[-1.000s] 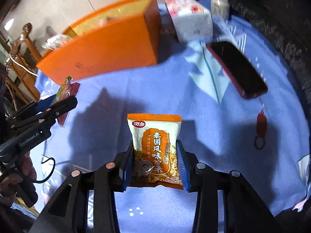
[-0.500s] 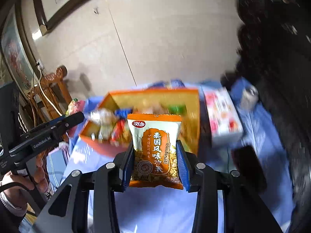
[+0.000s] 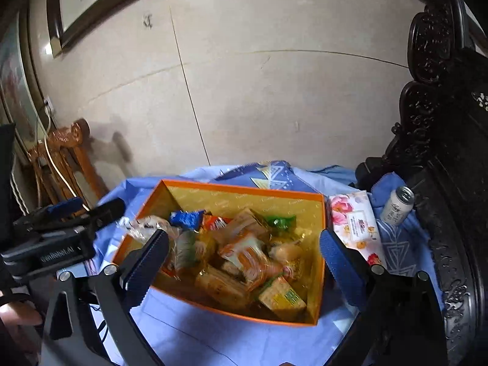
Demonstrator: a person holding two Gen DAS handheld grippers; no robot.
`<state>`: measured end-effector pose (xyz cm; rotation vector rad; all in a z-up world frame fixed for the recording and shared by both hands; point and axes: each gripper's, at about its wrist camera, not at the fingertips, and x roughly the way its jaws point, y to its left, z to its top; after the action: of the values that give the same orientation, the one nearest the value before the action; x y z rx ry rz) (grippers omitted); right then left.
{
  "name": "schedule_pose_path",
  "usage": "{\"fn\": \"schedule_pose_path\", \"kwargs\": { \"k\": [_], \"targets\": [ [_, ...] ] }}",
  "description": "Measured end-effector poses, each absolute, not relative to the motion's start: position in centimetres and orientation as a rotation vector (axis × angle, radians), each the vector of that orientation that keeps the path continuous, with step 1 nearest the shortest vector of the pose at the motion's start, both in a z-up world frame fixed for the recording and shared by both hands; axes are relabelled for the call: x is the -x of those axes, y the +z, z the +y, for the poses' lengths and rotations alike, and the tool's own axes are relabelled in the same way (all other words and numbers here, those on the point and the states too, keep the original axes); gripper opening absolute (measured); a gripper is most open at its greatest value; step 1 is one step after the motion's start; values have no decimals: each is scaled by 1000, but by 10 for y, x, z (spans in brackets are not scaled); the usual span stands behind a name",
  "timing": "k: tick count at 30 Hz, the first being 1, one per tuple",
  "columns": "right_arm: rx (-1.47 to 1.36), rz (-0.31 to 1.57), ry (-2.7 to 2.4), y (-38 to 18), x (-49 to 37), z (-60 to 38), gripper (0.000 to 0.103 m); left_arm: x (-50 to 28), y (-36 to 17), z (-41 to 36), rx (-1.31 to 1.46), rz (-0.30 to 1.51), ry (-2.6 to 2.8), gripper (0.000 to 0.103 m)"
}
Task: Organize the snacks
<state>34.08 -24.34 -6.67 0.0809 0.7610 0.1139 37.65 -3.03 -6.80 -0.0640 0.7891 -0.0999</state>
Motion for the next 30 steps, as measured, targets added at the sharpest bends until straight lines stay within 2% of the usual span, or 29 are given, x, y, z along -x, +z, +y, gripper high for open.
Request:
{"fn": "schedule_pose_path", "kwargs": {
  "k": [30],
  "targets": [
    [-32, 822, 56, -76, -289, -238, 100, -321, -57, -15, 7, 770, -64, 99]
  ]
}}
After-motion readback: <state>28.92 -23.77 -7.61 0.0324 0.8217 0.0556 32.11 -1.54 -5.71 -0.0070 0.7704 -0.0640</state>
